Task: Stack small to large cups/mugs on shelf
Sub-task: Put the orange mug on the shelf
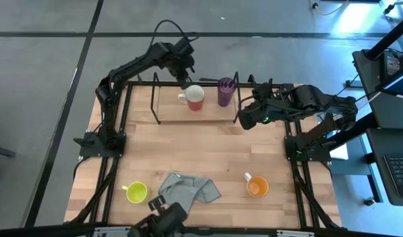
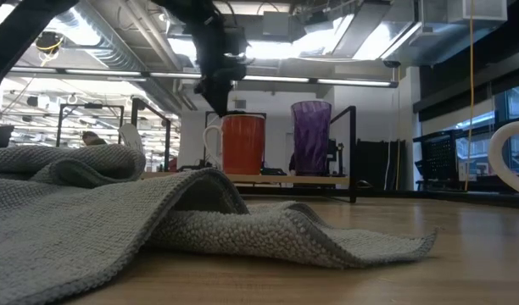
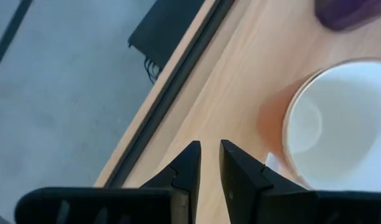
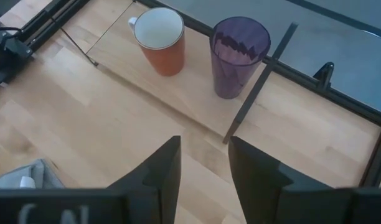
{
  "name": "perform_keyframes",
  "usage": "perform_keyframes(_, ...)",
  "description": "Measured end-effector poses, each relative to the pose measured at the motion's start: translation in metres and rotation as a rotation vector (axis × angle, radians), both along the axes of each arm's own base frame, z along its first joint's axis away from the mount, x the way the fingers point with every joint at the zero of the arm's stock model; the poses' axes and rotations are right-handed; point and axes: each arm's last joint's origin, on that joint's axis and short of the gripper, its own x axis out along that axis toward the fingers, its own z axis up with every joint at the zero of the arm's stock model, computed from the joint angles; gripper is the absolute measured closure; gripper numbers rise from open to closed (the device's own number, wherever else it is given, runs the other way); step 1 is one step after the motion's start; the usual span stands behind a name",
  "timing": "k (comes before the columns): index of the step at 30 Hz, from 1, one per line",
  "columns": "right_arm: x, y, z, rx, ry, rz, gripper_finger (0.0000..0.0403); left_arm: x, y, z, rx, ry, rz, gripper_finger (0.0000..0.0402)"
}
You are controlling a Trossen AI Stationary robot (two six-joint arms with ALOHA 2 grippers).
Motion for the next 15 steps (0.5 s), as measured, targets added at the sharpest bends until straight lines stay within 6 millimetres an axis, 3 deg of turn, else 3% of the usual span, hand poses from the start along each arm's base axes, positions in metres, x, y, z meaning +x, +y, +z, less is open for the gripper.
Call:
perform_keyframes(7,0.000,0.000,0.000,0.008,0.002,0.005,0.0267,-0.012,0.005,-0.006,-0.057,0.043,0.037,0.0349)
perform_keyframes(15,0.000,0.000,0.000,0.013,0.001,0.005,0.0267,-0.011,-0.009,-0.044,-0.240,0.086,-0.019,0.0349)
